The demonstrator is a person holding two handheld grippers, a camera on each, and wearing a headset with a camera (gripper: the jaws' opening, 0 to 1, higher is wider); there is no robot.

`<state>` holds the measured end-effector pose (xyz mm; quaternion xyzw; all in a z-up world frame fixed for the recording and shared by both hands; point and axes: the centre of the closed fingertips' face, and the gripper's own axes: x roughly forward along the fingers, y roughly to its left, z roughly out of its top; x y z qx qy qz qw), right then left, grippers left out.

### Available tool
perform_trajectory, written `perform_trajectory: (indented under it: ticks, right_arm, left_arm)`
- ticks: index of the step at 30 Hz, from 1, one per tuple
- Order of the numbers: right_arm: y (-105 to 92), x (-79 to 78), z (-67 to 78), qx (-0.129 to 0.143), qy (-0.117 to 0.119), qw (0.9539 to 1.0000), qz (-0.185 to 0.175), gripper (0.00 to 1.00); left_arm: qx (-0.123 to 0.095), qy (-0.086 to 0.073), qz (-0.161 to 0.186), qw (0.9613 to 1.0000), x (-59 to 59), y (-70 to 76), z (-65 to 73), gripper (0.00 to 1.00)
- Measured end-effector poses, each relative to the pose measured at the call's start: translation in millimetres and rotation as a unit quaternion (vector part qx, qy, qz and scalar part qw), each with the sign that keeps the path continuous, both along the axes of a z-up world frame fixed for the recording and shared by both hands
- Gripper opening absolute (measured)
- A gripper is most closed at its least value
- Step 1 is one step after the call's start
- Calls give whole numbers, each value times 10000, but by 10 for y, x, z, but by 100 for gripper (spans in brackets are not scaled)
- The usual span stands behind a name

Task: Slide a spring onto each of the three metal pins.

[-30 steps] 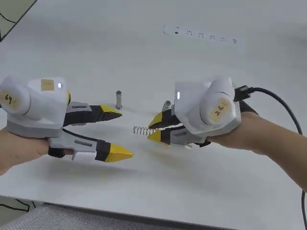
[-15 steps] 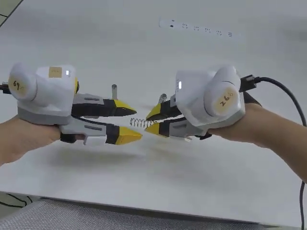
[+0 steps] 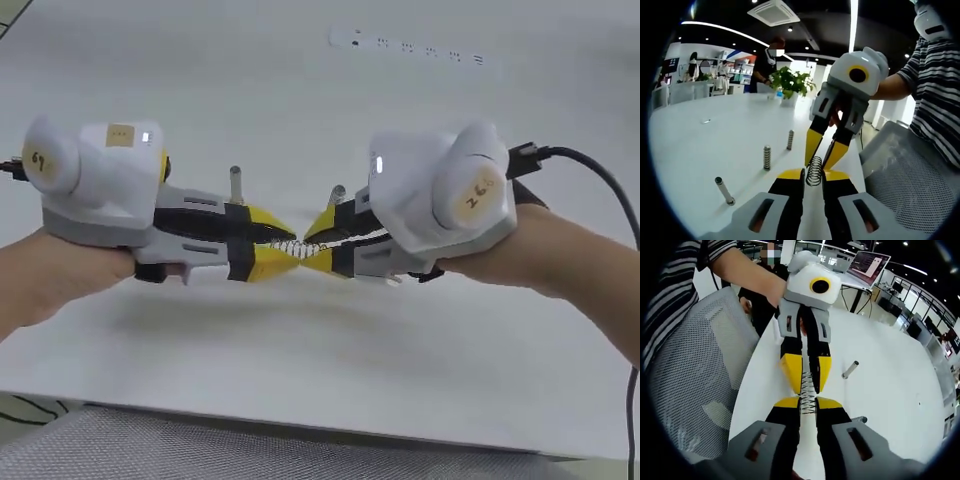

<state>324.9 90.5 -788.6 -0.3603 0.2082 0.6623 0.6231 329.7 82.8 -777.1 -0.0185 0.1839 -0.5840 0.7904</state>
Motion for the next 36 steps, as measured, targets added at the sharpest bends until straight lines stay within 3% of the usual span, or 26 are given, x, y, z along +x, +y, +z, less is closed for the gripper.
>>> perform_trajectory:
  ticks: [36]
  right_arm:
    - [-22,-49,50,145,10,9999,-29,13]
  left_arm:
    - [-44,-60,-198,9998,-67,-28,38,7]
